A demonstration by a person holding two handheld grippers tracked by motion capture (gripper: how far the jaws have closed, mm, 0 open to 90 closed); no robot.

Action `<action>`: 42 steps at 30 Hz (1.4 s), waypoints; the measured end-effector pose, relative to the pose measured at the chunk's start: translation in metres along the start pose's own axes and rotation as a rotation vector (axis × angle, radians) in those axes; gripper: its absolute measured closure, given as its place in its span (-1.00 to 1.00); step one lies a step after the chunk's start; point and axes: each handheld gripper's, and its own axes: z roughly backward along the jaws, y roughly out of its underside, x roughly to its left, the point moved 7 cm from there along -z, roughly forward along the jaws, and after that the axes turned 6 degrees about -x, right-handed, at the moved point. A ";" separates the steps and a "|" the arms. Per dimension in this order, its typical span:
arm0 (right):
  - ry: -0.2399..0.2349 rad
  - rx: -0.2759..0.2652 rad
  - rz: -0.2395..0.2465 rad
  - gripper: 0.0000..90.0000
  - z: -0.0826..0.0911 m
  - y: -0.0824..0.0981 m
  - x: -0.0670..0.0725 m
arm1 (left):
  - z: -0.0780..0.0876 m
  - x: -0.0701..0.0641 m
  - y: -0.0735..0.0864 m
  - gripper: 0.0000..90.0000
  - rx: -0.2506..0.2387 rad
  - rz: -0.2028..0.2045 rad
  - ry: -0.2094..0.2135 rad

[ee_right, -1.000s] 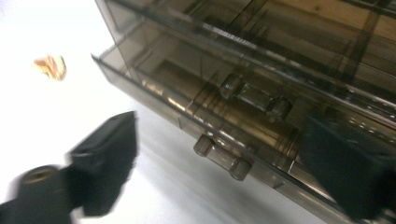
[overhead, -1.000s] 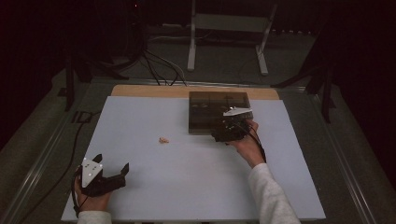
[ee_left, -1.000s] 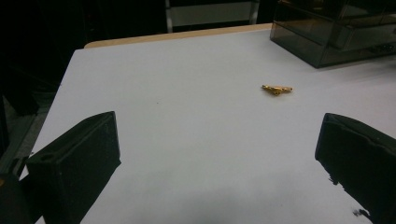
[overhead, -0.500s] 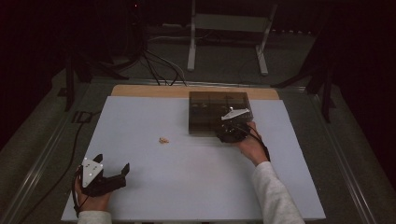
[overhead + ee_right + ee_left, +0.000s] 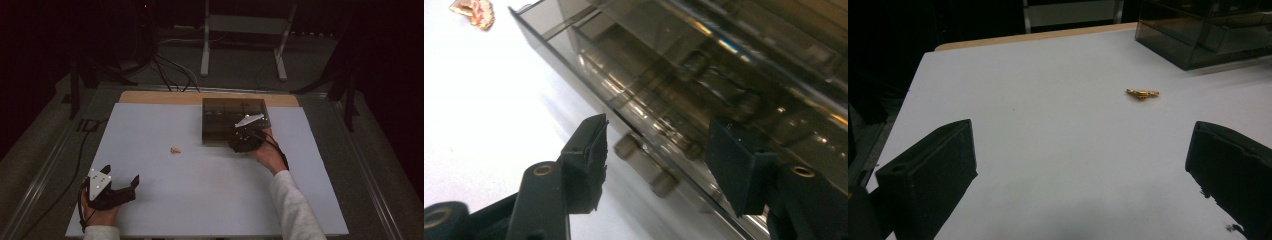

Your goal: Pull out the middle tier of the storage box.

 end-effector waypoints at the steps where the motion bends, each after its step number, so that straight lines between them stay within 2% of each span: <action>1: -0.003 0.014 0.008 -0.05 -0.004 0.001 0.002 | 0.000 0.000 0.000 -0.98 -0.002 0.001 0.000; 4: 0.021 0.048 0.021 -0.01 -0.009 0.005 0.001 | 0.001 0.000 -0.001 -0.98 -0.003 0.001 0.000; 7: 0.022 0.050 0.014 0.01 -0.010 0.006 0.000 | 0.000 0.001 0.000 -0.97 -0.004 0.003 -0.001; 13: 0.038 0.064 0.034 0.03 -0.009 0.007 0.000 | 0.001 0.000 -0.001 -0.98 -0.005 0.002 -0.001; 20: 0.022 0.052 0.014 0.04 -0.008 0.007 -0.001 | 0.001 0.001 0.000 -0.98 -0.004 0.004 -0.003; 42: 0.010 0.035 0.029 0.06 -0.003 0.012 0.003 | 0.001 0.001 0.000 -0.98 0.000 0.002 -0.004</action>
